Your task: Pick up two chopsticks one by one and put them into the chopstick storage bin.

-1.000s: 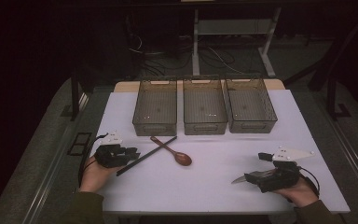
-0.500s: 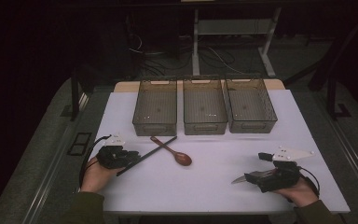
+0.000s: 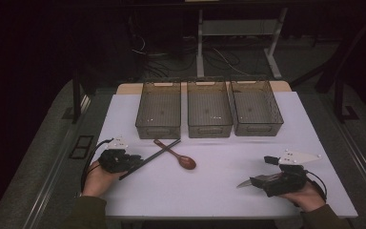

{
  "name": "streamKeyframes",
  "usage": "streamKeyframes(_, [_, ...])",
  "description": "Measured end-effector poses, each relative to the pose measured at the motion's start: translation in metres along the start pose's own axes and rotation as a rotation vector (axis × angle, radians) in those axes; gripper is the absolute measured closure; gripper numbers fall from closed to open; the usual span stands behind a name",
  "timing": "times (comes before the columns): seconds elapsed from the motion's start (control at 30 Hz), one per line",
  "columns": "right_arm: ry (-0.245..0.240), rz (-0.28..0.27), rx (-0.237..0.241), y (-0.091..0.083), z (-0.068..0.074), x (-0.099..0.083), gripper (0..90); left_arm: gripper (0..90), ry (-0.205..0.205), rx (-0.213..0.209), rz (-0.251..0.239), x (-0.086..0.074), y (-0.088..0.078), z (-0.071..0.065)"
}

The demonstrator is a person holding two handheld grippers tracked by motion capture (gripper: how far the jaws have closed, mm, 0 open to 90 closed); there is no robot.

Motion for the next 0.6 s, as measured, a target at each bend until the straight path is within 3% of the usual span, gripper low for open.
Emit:
streamKeyframes(0.17, [0.000,0.000,0.000,0.0001,0.0001,0.0000,1.1,76.4,-0.013,0.009,-0.002,-0.0006,0.0012,0.0004])
streamKeyframes(0.37, [0.000,0.000,0.000,0.0001,-0.0001,-0.0001,1.1,76.4,0.001,0.012,0.023,-0.0033,0.0046,0.0026])
streamKeyframes(0.6, [0.001,0.001,0.000,0.0003,-0.0001,-0.0001,1.1,77.7,0.003,0.021,0.010,-0.0037,0.0058,0.0026])
Point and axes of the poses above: each handheld gripper's, and its own axes: y roughly forward along the jaws, x roughly out of its top, z roughly to its left, the point moved 5 cm from there along y, roughly forward along the jaws, and after that the axes turned 4 degrees about -x, right-handed, at the moved point
